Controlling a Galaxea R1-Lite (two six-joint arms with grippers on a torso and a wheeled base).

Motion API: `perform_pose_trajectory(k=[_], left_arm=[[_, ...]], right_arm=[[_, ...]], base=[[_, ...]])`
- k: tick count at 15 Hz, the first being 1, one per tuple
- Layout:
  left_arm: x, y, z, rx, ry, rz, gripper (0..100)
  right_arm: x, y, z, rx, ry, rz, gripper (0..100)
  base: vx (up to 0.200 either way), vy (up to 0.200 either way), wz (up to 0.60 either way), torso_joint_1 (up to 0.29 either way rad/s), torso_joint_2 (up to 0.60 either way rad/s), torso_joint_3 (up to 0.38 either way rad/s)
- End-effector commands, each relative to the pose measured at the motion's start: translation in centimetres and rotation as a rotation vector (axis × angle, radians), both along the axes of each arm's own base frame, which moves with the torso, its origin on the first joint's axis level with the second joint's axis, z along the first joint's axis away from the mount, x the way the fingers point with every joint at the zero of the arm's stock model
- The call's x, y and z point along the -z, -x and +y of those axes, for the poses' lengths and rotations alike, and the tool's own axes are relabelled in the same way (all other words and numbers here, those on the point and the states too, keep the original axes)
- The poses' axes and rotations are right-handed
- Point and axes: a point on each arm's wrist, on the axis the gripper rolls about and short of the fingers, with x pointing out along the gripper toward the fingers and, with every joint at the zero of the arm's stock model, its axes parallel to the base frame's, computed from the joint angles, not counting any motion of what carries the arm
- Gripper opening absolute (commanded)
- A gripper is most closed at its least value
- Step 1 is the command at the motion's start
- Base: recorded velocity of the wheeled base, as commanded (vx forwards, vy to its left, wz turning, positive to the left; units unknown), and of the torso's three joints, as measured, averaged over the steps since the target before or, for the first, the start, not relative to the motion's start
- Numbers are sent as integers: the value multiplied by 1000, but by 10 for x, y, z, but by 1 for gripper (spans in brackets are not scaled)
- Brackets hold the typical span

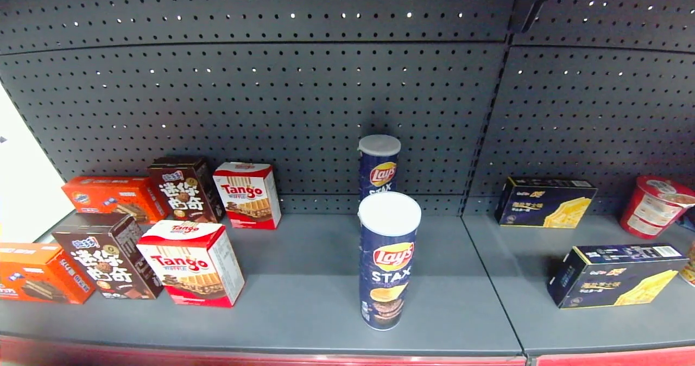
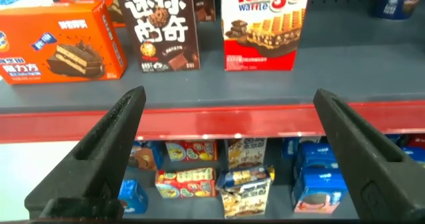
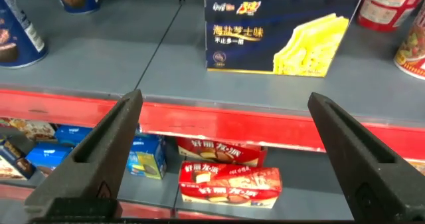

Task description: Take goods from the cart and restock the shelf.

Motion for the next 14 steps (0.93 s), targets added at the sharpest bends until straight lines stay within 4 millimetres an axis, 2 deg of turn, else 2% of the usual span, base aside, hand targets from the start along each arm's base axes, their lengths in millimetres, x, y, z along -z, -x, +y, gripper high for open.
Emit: perform_pose_trajectory(k=[1, 14], left_arm=[[0, 0, 0, 0, 1, 0, 100], [0, 0, 0, -2, -2, 0, 100]], right_arm=[[0, 0, 0, 0, 1, 2, 100], [0, 0, 0, -4, 14, 1, 100]], base=[[0, 0, 0, 0, 0, 0], [0, 0, 0, 0, 0, 0]])
